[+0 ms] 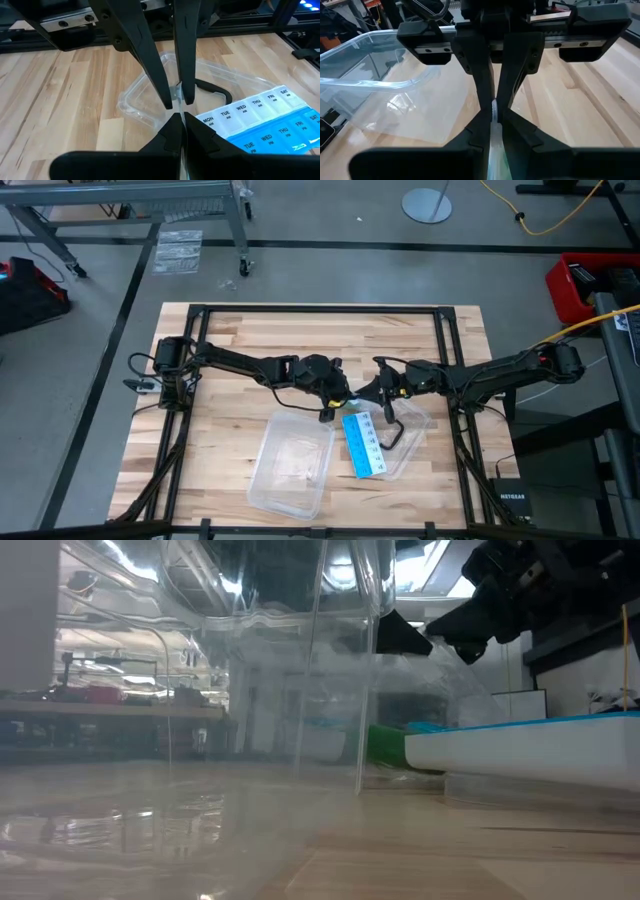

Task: Roll bandage
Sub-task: Close the transparent zip bag

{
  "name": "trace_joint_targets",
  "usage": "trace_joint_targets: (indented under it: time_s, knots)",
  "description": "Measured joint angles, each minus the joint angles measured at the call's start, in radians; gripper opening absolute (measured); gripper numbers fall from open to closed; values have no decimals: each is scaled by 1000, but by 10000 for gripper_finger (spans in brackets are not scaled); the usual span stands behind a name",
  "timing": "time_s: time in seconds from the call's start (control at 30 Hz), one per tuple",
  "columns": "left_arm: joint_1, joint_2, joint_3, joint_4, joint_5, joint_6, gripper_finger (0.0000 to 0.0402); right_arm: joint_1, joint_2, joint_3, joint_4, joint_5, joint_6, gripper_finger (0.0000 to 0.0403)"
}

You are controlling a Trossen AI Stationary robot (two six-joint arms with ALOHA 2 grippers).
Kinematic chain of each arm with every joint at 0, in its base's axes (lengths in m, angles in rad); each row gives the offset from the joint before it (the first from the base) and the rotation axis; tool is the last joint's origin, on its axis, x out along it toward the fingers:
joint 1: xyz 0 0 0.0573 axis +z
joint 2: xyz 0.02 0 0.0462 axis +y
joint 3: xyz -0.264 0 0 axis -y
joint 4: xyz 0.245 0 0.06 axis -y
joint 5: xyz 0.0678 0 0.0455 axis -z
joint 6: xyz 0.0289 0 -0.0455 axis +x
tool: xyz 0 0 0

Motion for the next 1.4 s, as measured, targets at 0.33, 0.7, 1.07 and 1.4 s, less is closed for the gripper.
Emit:
trace_joint_targets:
  time_s: [0.33, 0.7, 1.07, 1.4]
  knots:
    - [0, 0, 0, 18, 0, 0, 0, 0, 0, 1, -29, -4, 0, 49]
    - [0, 1, 0, 25, 0, 0, 0, 0, -1, 2, -54, -4, 0, 45]
    - [0, 2, -1, 24, 0, 0, 0, 0, -2, 3, -87, -23, 1, 27]
    - [-1, -13, -3, 35, 0, -20, 0, 0, -2, 3, -84, -32, 1, 25]
